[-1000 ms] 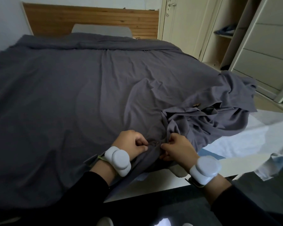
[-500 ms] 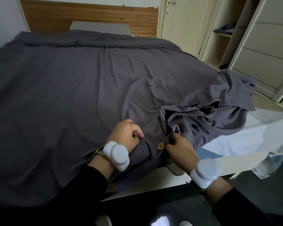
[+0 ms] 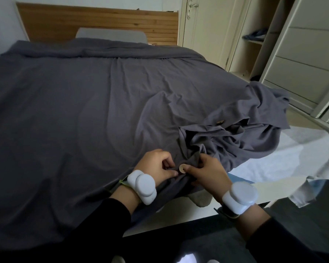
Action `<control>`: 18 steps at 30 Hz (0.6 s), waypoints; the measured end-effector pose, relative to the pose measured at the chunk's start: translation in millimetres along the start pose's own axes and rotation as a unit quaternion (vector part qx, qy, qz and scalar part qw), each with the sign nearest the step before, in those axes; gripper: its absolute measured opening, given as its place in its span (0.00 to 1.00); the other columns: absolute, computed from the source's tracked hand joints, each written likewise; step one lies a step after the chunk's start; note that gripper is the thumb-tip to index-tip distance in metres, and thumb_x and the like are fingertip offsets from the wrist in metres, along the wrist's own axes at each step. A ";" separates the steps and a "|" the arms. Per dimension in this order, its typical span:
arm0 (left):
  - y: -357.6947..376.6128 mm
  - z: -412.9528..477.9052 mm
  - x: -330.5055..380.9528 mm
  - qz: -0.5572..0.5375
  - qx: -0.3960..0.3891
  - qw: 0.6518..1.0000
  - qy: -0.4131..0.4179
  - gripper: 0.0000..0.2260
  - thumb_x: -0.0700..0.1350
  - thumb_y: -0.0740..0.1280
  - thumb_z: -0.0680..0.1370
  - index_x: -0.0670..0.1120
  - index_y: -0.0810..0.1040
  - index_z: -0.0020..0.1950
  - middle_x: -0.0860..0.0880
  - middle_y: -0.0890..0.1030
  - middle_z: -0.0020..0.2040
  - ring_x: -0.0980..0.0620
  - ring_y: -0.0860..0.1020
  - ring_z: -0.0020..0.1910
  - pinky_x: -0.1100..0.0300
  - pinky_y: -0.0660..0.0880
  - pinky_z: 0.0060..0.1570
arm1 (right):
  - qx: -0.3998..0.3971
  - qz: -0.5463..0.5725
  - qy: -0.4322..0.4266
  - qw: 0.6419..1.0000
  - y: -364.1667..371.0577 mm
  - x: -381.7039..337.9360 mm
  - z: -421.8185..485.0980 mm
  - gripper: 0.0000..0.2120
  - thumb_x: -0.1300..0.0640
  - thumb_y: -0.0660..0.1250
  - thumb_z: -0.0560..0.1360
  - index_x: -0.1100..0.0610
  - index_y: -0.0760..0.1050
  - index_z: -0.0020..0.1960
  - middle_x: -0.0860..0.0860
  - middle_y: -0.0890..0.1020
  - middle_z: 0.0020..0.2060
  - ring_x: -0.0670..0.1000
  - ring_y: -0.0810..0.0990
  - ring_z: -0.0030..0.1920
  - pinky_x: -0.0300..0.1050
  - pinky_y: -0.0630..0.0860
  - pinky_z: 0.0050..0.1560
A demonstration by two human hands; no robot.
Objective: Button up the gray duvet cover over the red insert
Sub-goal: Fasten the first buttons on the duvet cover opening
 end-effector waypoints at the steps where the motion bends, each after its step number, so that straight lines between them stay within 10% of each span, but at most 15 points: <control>1: -2.2 0.9 -2.6 -0.014 -0.002 1.000 -0.004 0.07 0.45 0.76 0.67 0.45 0.80 0.39 0.55 0.76 0.38 0.60 0.75 0.35 0.75 0.69 0.36 | -0.001 0.013 0.004 1.000 0.2 0.3 1.2 0.15 0.58 0.73 0.70 0.65 0.75 0.50 0.64 0.83 0.45 0.61 0.83 0.46 0.55 0.83 0.42; 9: -25.4 -2.6 -18.1 -0.136 0.098 0.984 -0.065 0.08 0.42 0.70 0.72 0.48 0.74 0.35 0.48 0.79 0.35 0.52 0.77 0.36 0.67 0.71 0.42 | -0.047 0.135 0.016 0.990 -1.1 -10.6 3.9 0.11 0.61 0.71 0.73 0.64 0.76 0.53 0.63 0.83 0.48 0.52 0.81 0.41 0.38 0.81 0.33; 18: -13.7 -9.4 -32.3 -0.399 0.109 0.882 -0.225 0.07 0.38 0.62 0.73 0.47 0.73 0.36 0.43 0.73 0.36 0.46 0.73 0.39 0.52 0.68 0.46 | -0.054 0.214 -0.007 0.975 18.8 -20.3 8.2 0.05 0.68 0.69 0.72 0.62 0.75 0.46 0.59 0.82 0.42 0.51 0.81 0.40 0.38 0.81 0.36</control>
Point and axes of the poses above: each hand's wrist, its own z-axis towards the middle knuckle, its own y-axis out of the palm, x = y × z, the point moved 5 cm from there along z, towards the middle knuckle
